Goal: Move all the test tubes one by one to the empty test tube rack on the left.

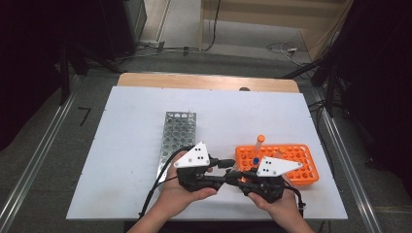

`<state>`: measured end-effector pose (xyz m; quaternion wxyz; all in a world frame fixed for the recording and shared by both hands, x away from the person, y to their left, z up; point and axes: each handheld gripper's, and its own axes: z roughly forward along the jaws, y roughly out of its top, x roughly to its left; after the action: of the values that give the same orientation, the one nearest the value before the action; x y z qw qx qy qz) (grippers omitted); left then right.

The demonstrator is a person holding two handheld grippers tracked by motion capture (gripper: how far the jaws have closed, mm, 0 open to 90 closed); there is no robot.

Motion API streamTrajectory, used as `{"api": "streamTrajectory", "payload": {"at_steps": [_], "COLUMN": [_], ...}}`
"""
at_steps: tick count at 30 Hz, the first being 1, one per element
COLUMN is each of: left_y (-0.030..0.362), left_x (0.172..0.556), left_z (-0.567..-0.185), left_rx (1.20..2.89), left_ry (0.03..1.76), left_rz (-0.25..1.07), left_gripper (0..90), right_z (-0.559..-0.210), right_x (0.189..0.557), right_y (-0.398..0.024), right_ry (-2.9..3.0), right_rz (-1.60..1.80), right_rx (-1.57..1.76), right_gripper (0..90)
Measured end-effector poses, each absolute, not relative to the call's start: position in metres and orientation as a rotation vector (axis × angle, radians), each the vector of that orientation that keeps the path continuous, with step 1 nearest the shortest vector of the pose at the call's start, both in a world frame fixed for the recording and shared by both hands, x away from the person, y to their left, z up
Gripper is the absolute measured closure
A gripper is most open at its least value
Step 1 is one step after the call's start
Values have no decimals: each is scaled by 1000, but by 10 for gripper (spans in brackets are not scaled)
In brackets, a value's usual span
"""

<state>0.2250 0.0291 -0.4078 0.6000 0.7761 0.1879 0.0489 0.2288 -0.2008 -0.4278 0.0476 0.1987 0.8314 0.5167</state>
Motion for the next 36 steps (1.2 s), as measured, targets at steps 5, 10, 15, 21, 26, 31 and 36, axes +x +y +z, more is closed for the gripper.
{"api": "streamTrajectory", "payload": {"at_steps": [5, 10, 15, 21, 26, 31, 36], "left_y": [26, 25, 25, 26, 31, 38, 46], "left_x": [225, 225, 223, 224, 228, 234, 242], "left_z": [-410, -411, -410, -410, -409, -408, -406], "left_rx": [1822, 1833, 1835, 1837, 1805, 1787, 1760], "left_ry": [431, 423, 417, 421, 450, 481, 519], "left_rz": [115, 144, 190, 199, 203, 219, 253], "left_gripper": [698, 736, 759, 762, 762, 763, 762], "right_z": [-429, -430, -430, -431, -430, -422, -413], "right_x": [227, 229, 231, 232, 235, 237, 241], "right_y": [-198, -198, -198, -199, -204, -211, -220], "right_ry": [2558, 2572, 2583, 2594, 2592, 2564, 2521], "right_rz": [1570, 1568, 1579, 1587, 1600, 1658, 1692], "right_rx": [589, 595, 607, 622, 621, 593, 587], "right_gripper": [742, 741, 741, 732, 568, 423, 296]}}
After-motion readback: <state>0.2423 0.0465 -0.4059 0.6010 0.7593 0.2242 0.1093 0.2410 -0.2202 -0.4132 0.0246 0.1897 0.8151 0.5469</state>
